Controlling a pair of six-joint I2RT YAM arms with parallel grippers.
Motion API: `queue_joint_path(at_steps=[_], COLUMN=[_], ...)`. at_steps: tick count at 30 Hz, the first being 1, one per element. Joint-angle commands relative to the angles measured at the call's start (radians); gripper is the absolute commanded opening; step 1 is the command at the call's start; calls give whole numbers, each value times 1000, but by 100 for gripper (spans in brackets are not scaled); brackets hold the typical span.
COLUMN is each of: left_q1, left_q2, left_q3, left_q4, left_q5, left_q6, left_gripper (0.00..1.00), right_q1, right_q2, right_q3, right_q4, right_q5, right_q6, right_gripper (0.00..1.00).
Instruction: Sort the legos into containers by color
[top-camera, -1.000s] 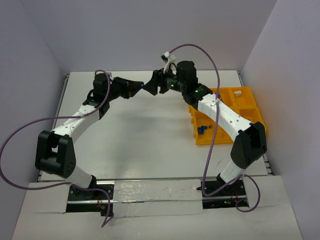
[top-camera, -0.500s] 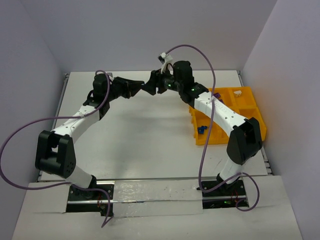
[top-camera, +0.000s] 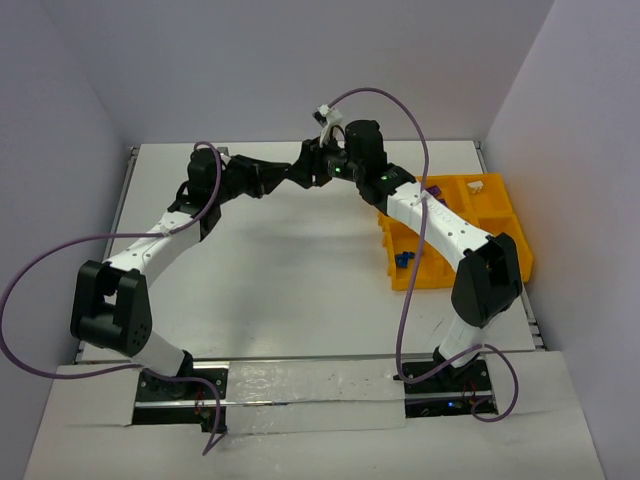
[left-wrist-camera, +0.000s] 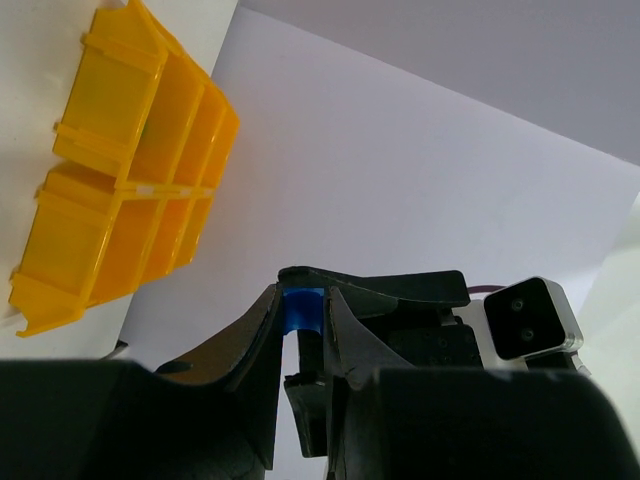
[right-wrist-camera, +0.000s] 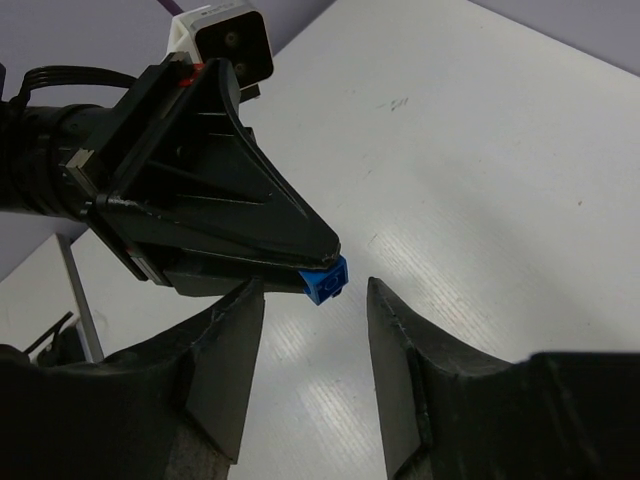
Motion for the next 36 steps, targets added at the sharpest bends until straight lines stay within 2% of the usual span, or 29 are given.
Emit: queue_joint_path(at_steps=[1,9,14,17,18,20,21,22,24,25,26,30,33,36], left_q1=[-7,-11,-13,-13,-13,-12,-9,-6,-3,3,7,27,68,99], left_q2=[7,4,1,1,-1,-2,-1,-2,-2,-5,-8,-24,-44,-55], left_q3=[9,-1,-9,-17,-17,-19,-20,-22,-27,-31,-36,-47,-45,-2], left_q4=[58,70,68,63,54,50,44,42,36,39,42,26,-10,-79], left_q5=[23,28,29,26,23,21,19,16,15,7,2,-16,-48,-72], left_q6=[-50,-56,-59,-57,-53,-49,-44,-36,-21,-10,1,41,119,340], left_gripper=[0,0,0,1,13,20,26,41,60,83,97,99,99,99], right_q1=[8,10,8,8,8,7,8,7,7,4,1,-30,-80,-154], right_q2=[23,44,45,41,29,18,12,-2,-20,-35,-47,-106,-162,-206], right_q3=[56,83,89,83,79,65,59,49,33,19,8,-38,-76,-113], right_q4=[30,54,56,57,61,62,61,58,57,55,52,37,-39,-178], right_q5=[-6,-4,-3,-2,1,5,10,12,12,11,6,-22,-78,-144], right_q6=[-23,-22,-22,-24,-27,-28,-30,-33,-37,-40,-41,-44,-62,-129], right_gripper=[51,45,34,21,14,3,0,0,0,0,0,0,0,0])
